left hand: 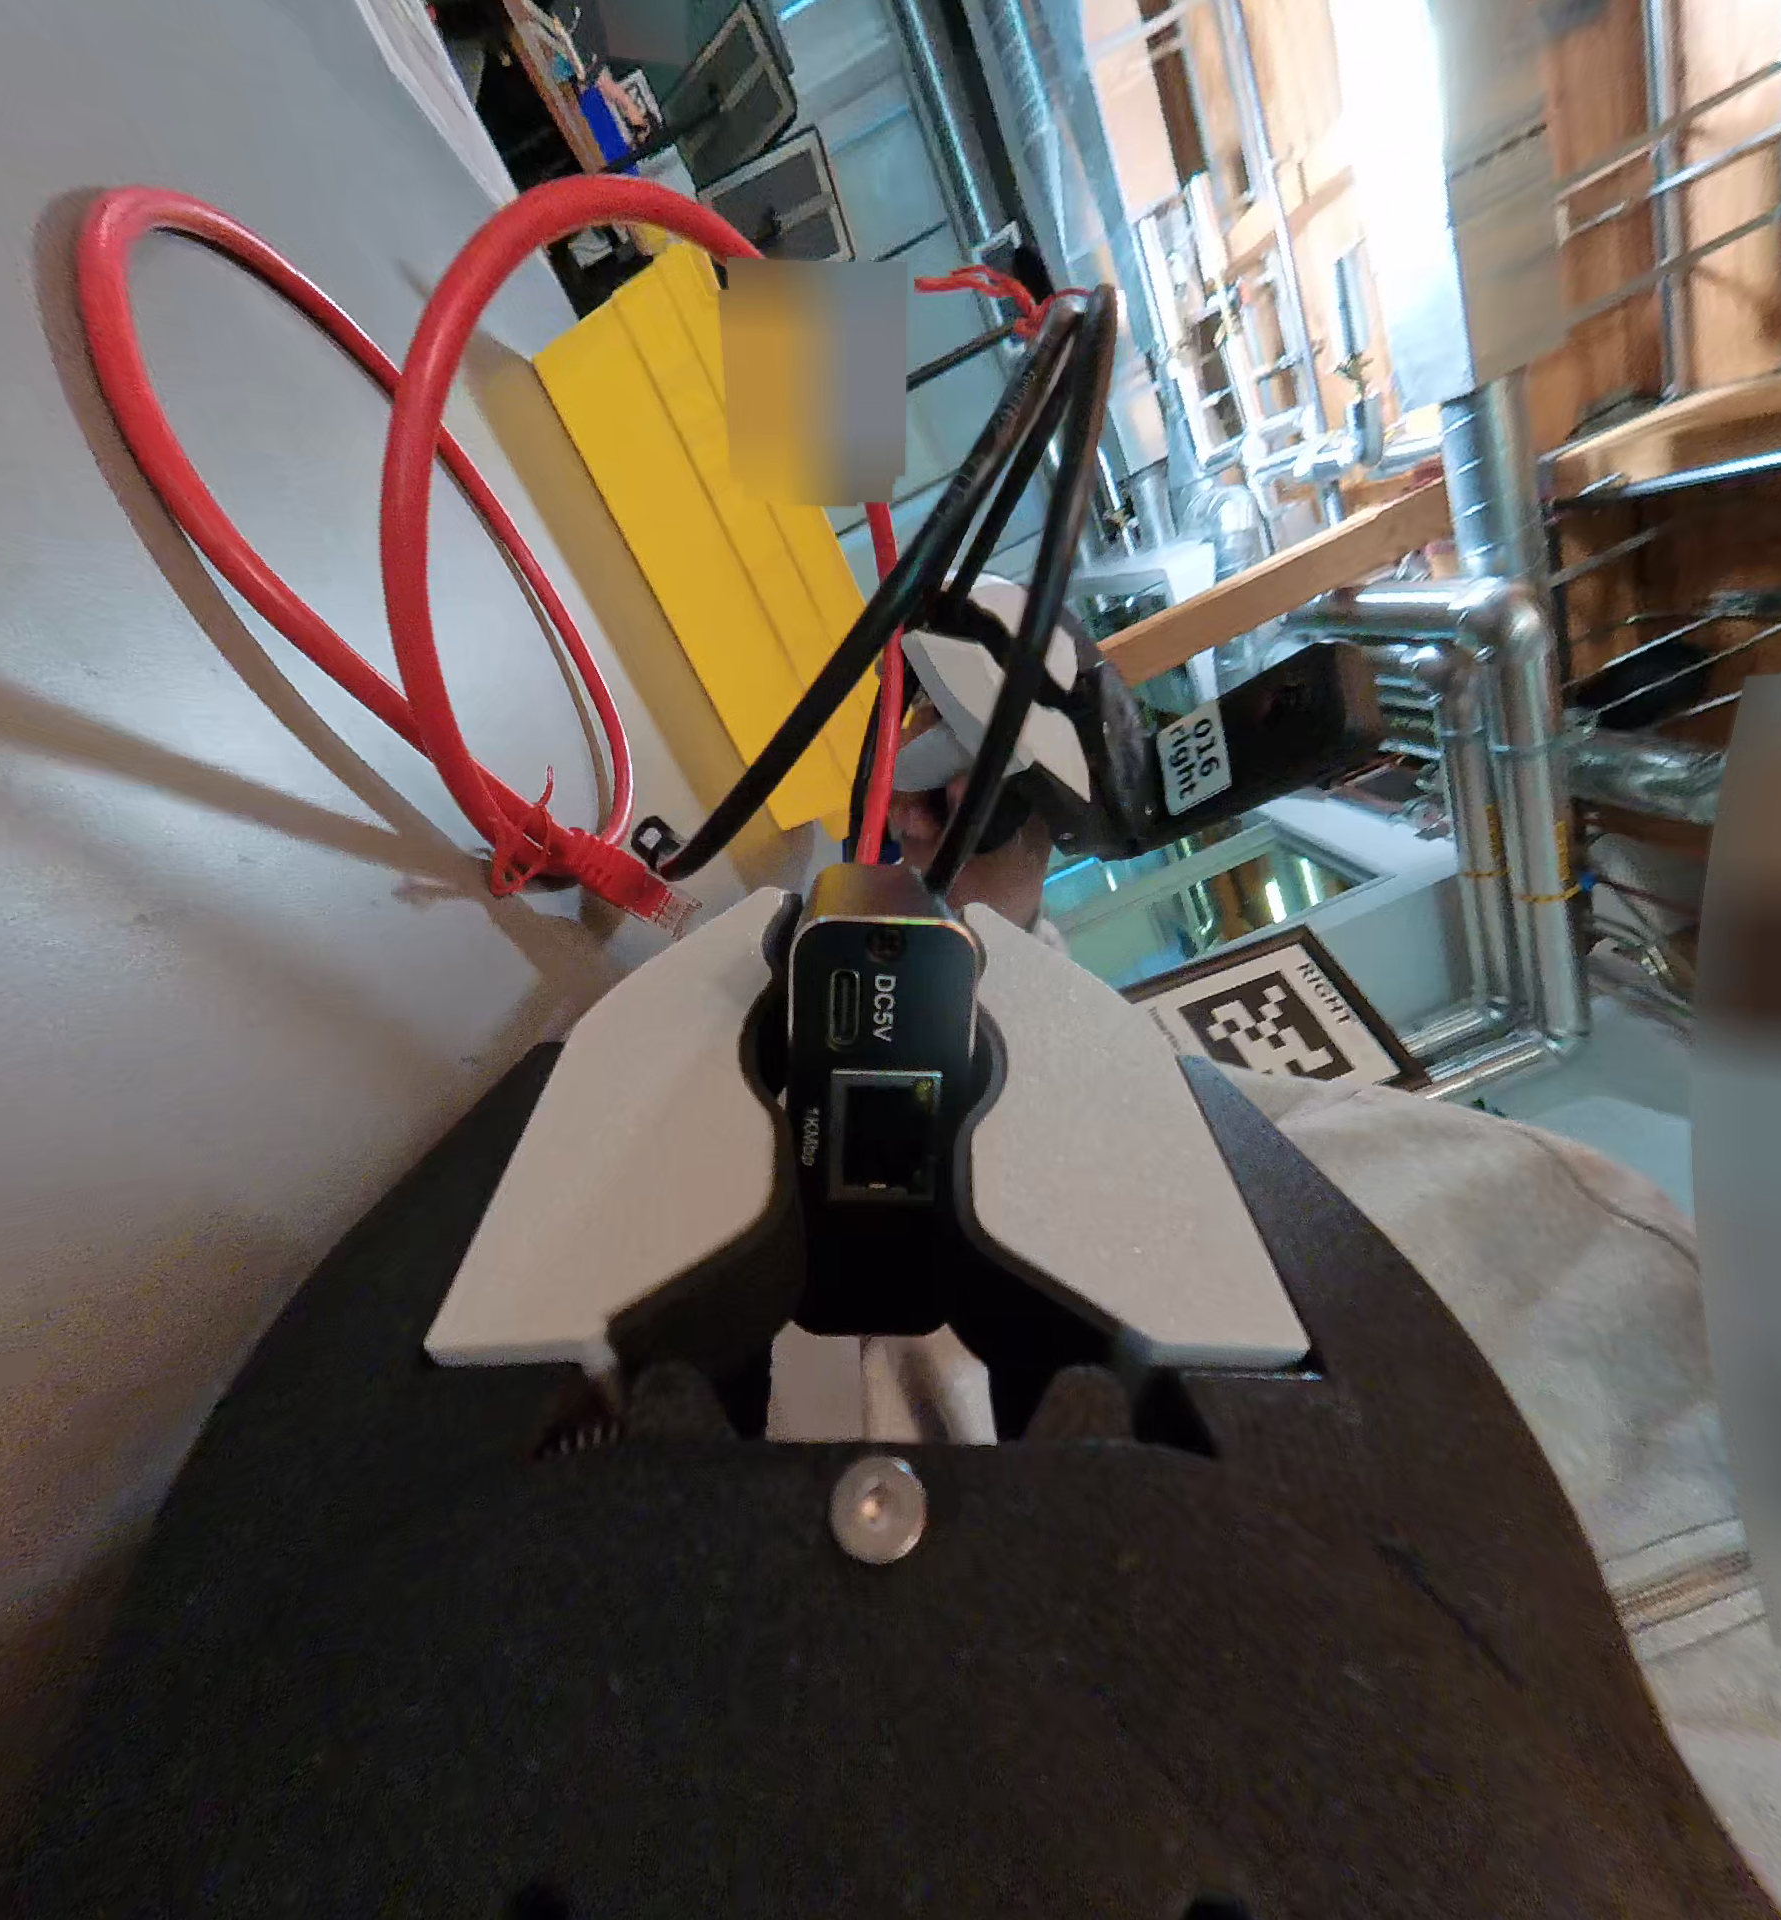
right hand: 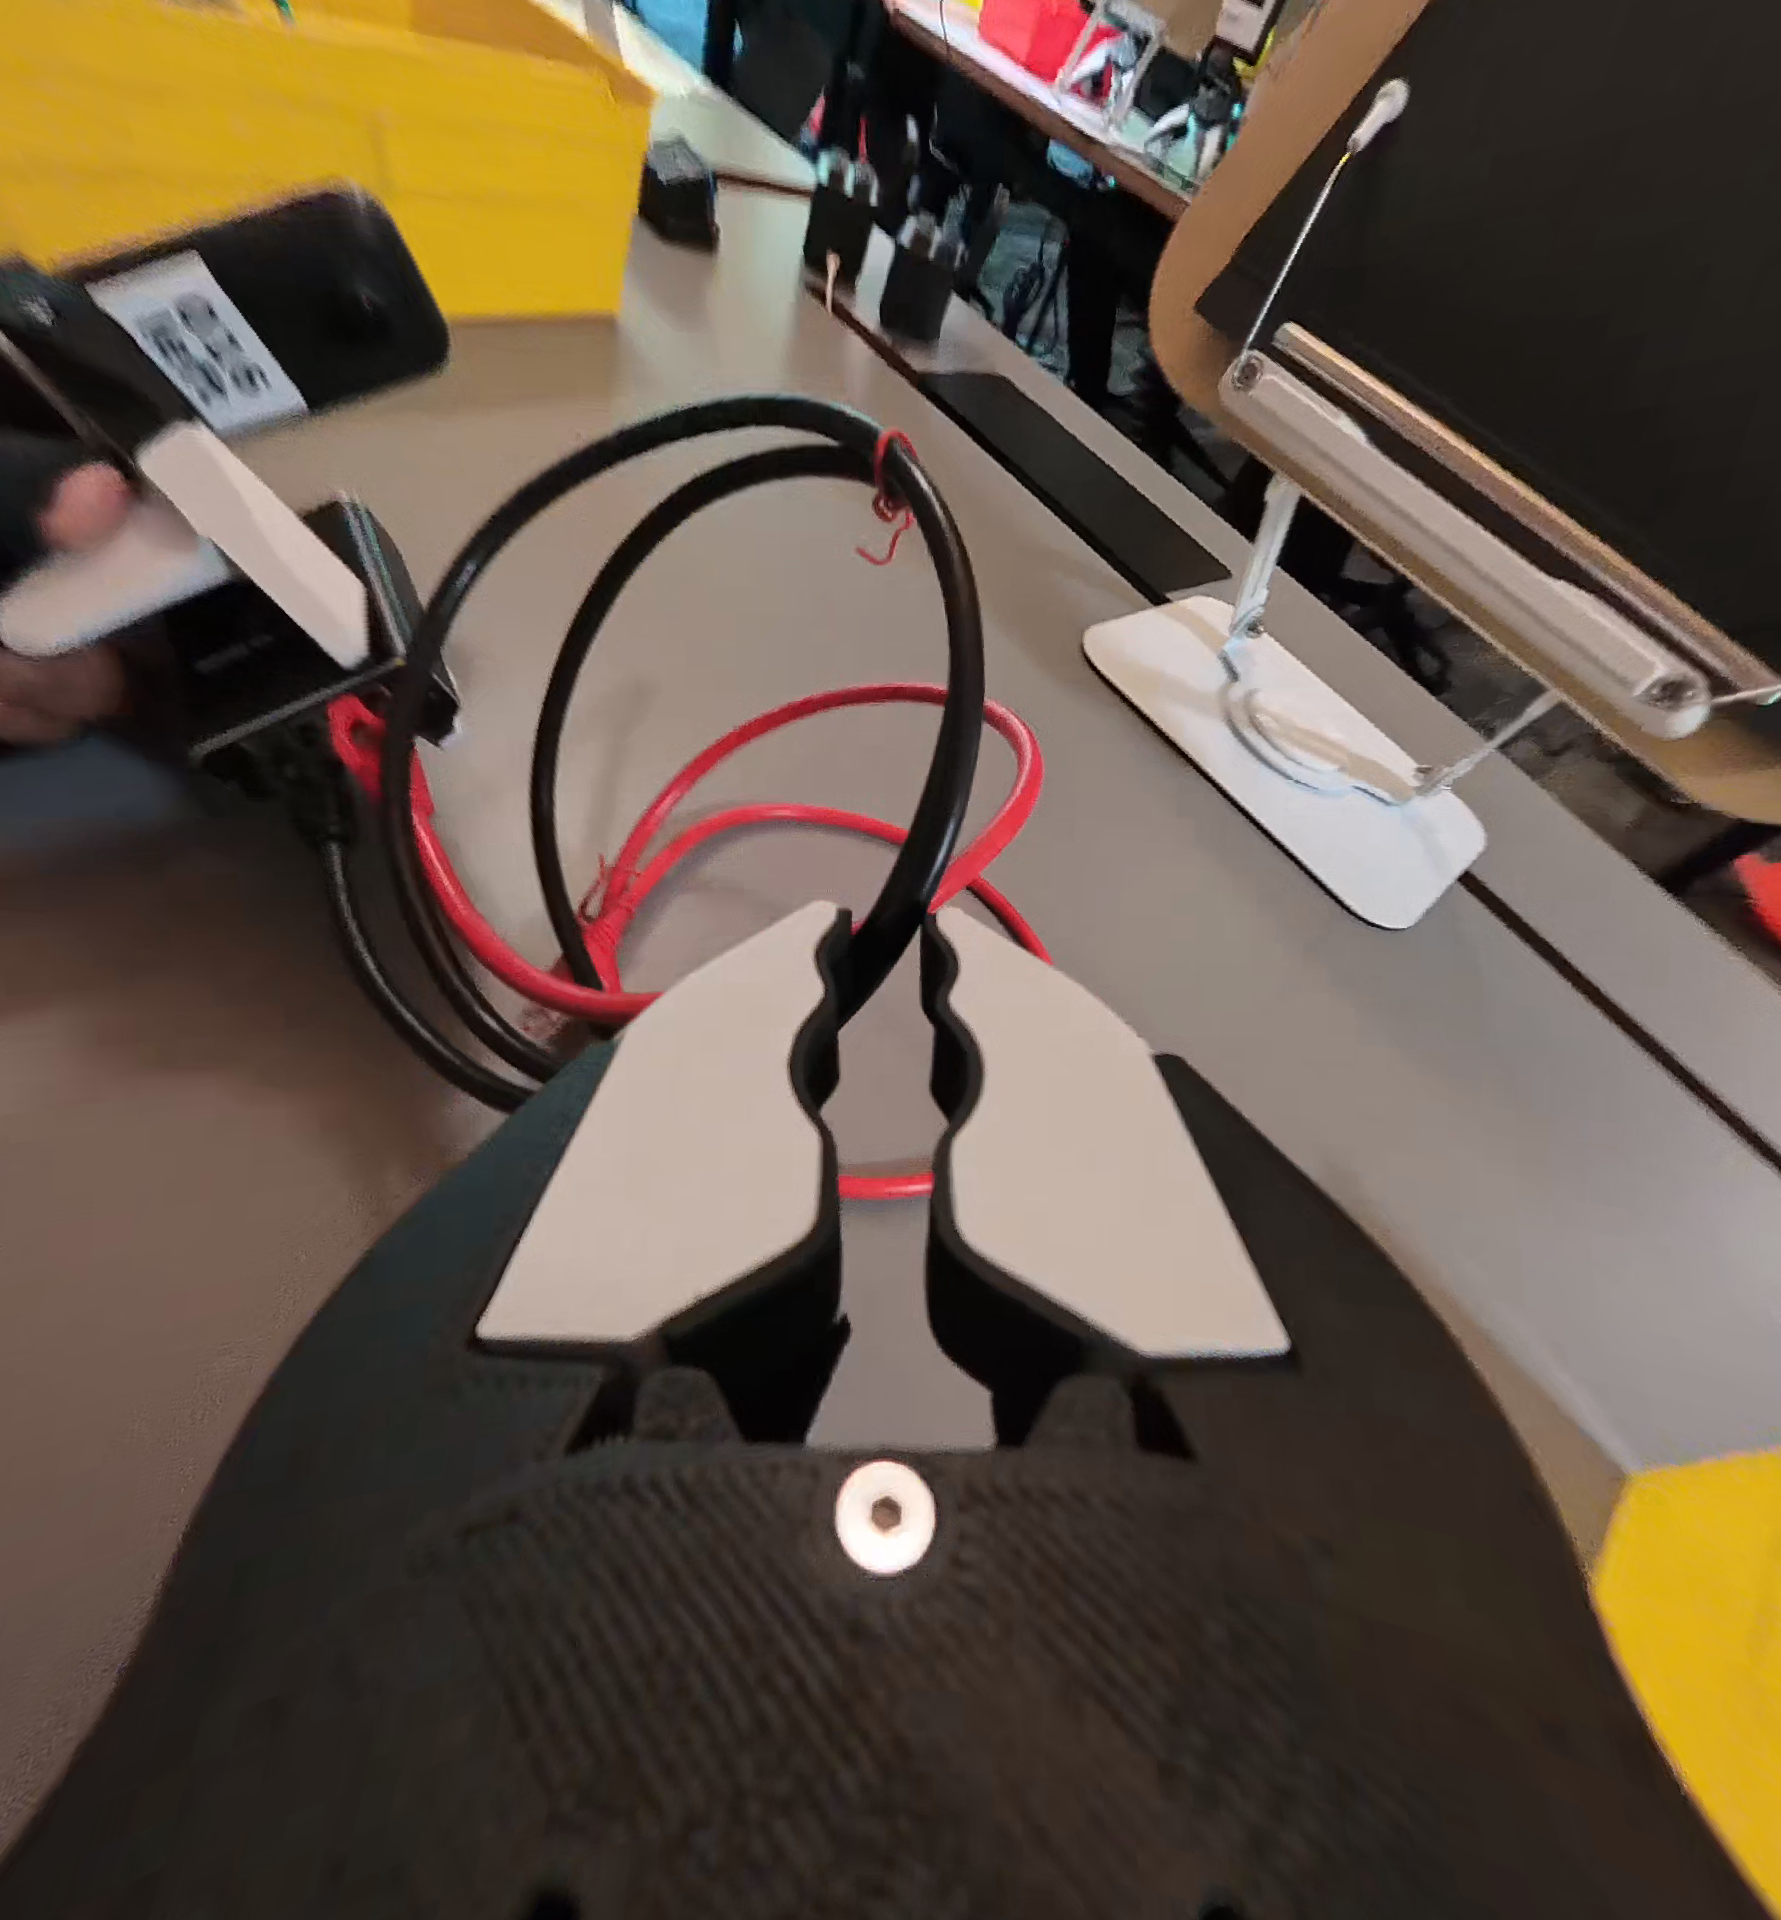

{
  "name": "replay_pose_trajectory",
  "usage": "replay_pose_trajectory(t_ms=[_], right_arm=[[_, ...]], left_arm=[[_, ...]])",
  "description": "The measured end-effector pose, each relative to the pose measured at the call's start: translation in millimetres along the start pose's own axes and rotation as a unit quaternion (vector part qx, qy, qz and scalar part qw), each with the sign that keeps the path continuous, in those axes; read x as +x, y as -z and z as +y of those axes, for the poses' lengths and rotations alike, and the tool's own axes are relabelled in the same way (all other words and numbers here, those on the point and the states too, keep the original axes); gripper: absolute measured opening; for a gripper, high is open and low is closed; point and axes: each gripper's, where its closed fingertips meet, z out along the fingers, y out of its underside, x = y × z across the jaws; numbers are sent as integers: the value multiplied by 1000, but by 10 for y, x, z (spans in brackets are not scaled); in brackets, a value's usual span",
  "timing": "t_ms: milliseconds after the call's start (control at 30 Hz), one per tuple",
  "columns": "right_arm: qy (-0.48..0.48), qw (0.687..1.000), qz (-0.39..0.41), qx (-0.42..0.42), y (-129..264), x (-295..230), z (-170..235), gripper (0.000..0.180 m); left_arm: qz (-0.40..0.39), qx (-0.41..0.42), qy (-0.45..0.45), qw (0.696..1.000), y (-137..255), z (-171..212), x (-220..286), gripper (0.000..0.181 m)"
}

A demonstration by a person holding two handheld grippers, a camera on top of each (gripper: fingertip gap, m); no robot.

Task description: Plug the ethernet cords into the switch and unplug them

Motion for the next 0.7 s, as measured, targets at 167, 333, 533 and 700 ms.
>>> replay_pose_trajectory(t_ms=[167, 333, 533, 700], right_arm=[[70, 994, 6, -85, -16, -41, 149, 13], [50, 989, -46, -132, 49, -106, 244, 14], [20, 984, -74, -162, 93, -135, 290, 14], [-8, 984, -100, -148, 119, -194, 227, 14]], left_arm=[[-8, -14, -8, 1000, -21, 41, -11, 25], [0, -31, -8, 999, -42, 88, 10, 25], [-6, -48, -16, 999, -74, 144, 8, 25], [-15, -9, -2, 1000, -19, 37, -29, 25]])
